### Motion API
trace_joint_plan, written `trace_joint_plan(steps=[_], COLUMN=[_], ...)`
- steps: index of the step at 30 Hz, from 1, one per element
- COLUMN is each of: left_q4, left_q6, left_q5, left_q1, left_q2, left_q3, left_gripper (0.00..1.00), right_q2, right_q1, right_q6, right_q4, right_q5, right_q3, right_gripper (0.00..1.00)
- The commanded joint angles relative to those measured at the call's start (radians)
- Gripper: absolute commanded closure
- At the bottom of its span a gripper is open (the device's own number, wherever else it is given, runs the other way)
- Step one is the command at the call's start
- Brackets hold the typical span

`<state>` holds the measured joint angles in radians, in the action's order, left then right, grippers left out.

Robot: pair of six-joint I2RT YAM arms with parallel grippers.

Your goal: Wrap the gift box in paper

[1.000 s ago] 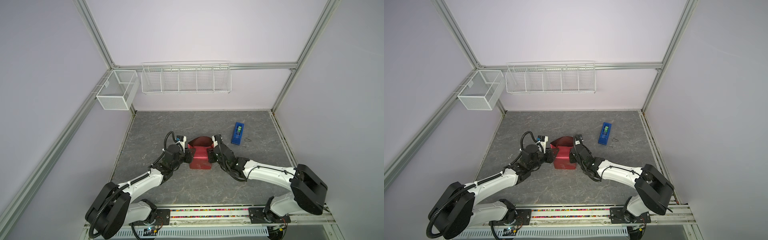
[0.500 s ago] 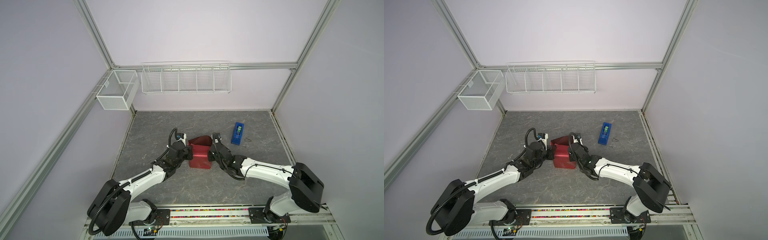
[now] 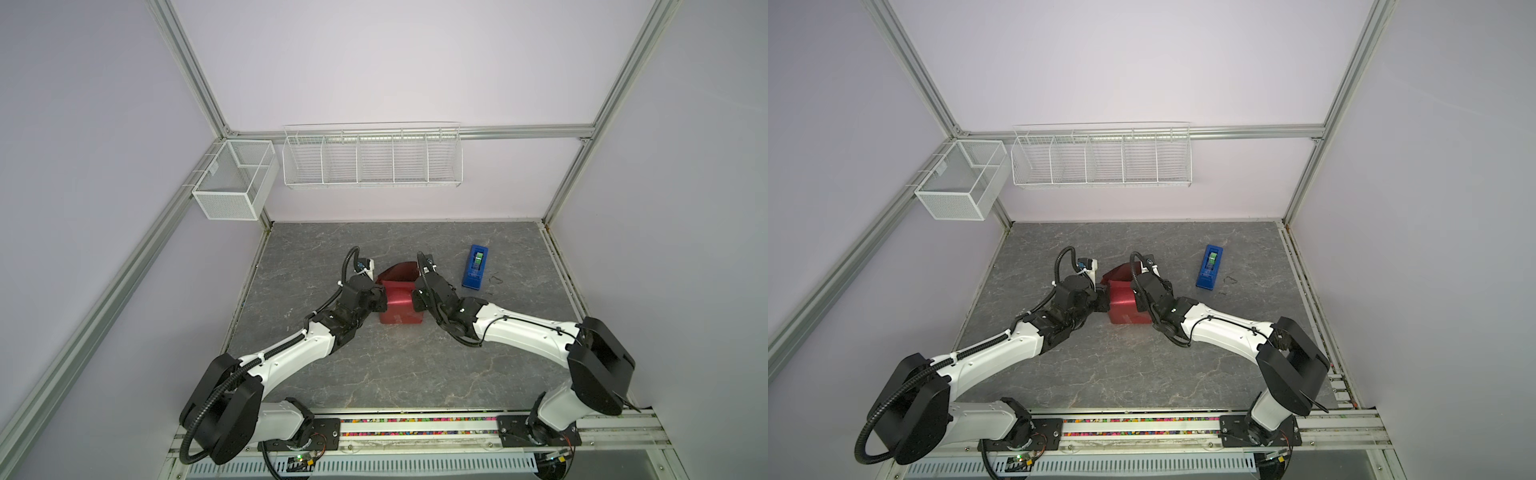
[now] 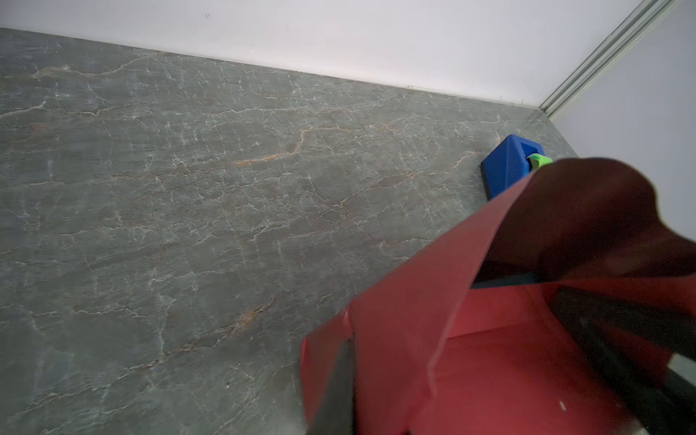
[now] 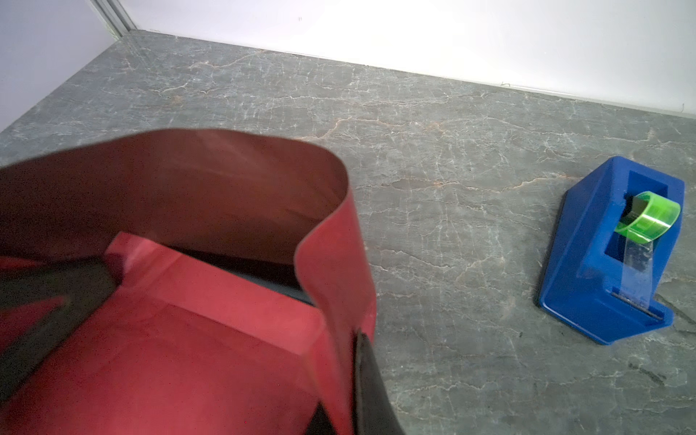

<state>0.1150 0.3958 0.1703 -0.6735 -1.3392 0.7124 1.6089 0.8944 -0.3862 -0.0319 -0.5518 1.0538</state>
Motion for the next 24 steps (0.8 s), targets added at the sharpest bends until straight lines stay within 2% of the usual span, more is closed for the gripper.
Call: trace_joint_plan(steps=[1,8,9,11,14,17,20,24], left_q4=[0.064,0.095,0.093,0.088,0.077,0.079,0.076,0.075], left_q6=[0.020,0.051,0.051,0.052,0.049,0.049,0.051,0.055], left_q5=[0.000,0.021,0.023,0.024,0.025,0.024,0.020,0.016], left_q1=[-0.014,-0.014,-0.014,-0.013,-0.014,-0.013,-0.014,-0.014], left_q2=[-0.035,-0.060,-0.059,-0.058,-0.058,-0.061,-0.069,-0.079], left_q3=[-0.001,-0.053,-0.054,-0.053,-0.048,-0.048,-0.042,-0.037], left_gripper=[0.95,0.95,0.95,0.95,0.95,0.95,0.95,0.95], right_q2=[0.031,0.066,0.058,0.038,-0.028,-0.101,-0.147,-0.144], right_q1=[-0.004,-0.008,-0.009,-0.011,-0.009,-0.003,0.019,0.049], right_q6=[0.028,-0.006,-0.012,-0.005,0.023,0.034,0.045,0.047], right_q4=[0.032,0.039,0.025,-0.028,-0.094,-0.126,-0.164,-0.158], right_q5=[0.034,0.058,0.060,0.063,0.055,0.056,0.060,0.126], right_q3=[0.007,-0.021,-0.012,0.028,0.064,0.072,0.091,0.104], right_gripper=[0.93,0.93,0.89,0.67,0.51,0.41,0.40,0.47])
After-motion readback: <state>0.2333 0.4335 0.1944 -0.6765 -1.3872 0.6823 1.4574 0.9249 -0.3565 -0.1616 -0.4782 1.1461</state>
